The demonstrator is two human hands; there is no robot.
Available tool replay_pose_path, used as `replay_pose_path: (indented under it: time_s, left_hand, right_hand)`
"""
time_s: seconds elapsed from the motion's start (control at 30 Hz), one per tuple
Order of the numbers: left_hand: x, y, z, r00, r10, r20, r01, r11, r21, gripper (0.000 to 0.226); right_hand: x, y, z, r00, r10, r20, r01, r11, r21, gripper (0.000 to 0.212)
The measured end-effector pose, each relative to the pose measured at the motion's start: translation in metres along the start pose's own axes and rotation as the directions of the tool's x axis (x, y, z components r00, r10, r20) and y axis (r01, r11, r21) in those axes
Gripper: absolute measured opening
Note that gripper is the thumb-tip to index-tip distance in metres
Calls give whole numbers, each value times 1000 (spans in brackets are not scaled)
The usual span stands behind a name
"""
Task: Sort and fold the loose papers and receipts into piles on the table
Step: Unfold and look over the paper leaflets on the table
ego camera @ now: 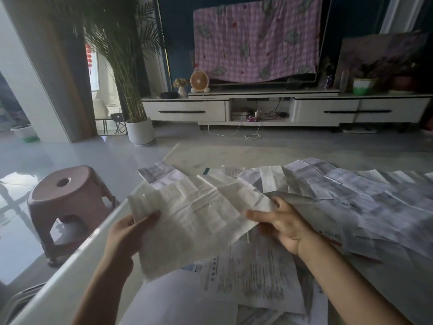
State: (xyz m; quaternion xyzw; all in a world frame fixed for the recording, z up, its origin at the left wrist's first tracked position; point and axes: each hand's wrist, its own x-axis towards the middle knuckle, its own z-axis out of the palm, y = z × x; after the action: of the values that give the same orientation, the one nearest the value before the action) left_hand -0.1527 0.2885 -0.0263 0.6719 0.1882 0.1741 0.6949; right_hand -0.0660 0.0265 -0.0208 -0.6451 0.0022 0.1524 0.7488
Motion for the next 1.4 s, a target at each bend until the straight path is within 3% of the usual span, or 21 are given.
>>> replay_pose_path:
  time_s: [0.07, 0.17, 0.27, 0.37, 0.53, 0.57, 0.67, 0.7, 0.8, 0.9, 1.03, 1.1, 1.13, 1.2, 1.23, 1.27, 1.3, 1.33, 1.4]
  left_hand:
    - [1, -2, 3, 998, -34, -45, 34, 999, -12, 13]
    - [1, -1, 8, 996, -37, -86, 42, 998, 54, 31]
    - [-2, 2, 13, 988, 21, -155, 16, 972, 233, 47]
    - [-1, 0, 15, 987, 19, -162, 31, 953, 302, 45]
    - [5, -9, 9, 990, 41, -135, -2, 959, 283, 40]
    - [6, -10, 8, 990, 49, -128, -12, 962, 274, 39]
    - [8, -9, 8, 989, 89, -117, -59, 968, 242, 18]
    - [8, -8, 8, 987, 117, -113, -87, 967, 240, 13]
    - [7, -5, 6, 974, 199, -111, -160, 945, 285, 25]
    - [7, 1, 1, 966, 231, -120, -187, 937, 296, 25]
    - [3, 14, -4, 975, 197, -101, -175, 964, 198, 23]
    - [2, 17, -8, 978, 192, -77, -175, 967, 185, 21]
    - [3, 18, -9, 982, 181, -62, -166, 966, 198, 20]
    - [5, 20, -11, 986, 166, -8, -159, 955, 251, 18]
    - [5, 22, -9, 988, 151, 37, -156, 953, 261, 17]
    - [5, 26, -4, 987, 131, 91, -151, 954, 257, 15]
    - [5, 29, -1, 982, 110, 153, -146, 958, 248, 13]
    - [4, 31, 4, 972, 87, 217, -140, 961, 240, 12]
    - [4, 32, 7, 947, 55, 317, -140, 957, 253, 13]
  right_hand:
    - [0, 4, 1, 999, -50, -22, 49, 997, -61, 36]
    - [-2, 6, 1, 989, -136, -64, 122, 974, -193, 17]
    - [1, 8, -2, 999, -4, -46, -2, 992, -127, 11]
    - [0, 2, -4, 990, 142, 3, -142, 988, 56, 17]
    - [12, 6, -8, 983, 174, -64, -178, 982, -63, 73]
    - [11, 6, -8, 982, 174, -74, -180, 980, -83, 72]
    - [8, 4, -8, 992, 76, -98, -93, 979, -181, 32]
    - [8, 4, -9, 995, 35, -95, -56, 970, -235, 29]
    - [6, 6, -14, 996, -24, -84, -8, 931, -365, 26]
    - [2, 1, -19, 996, -42, -84, 8, 927, -376, 32]
    - [-8, -8, -21, 997, 74, 31, -60, 944, -324, 27]
    - [-9, -13, -22, 998, -62, -6, 50, 856, -514, 20]
    - [-9, -19, -23, 968, -244, -56, 144, 725, -673, 15]
    - [-12, -38, -14, 778, -628, -24, 302, 406, -862, 19]
    - [-14, -50, -6, 705, -705, 73, 397, 307, -865, 29]
    - [-17, -63, 4, 707, -678, 201, 487, 261, -833, 39]
    - [-19, -73, 17, 775, -537, 334, 540, 287, -791, 52]
    - [-18, -79, 28, 852, -301, 427, 515, 346, -784, 65]
    - [-15, -83, 44, 865, 120, 487, 415, 375, -829, 73]
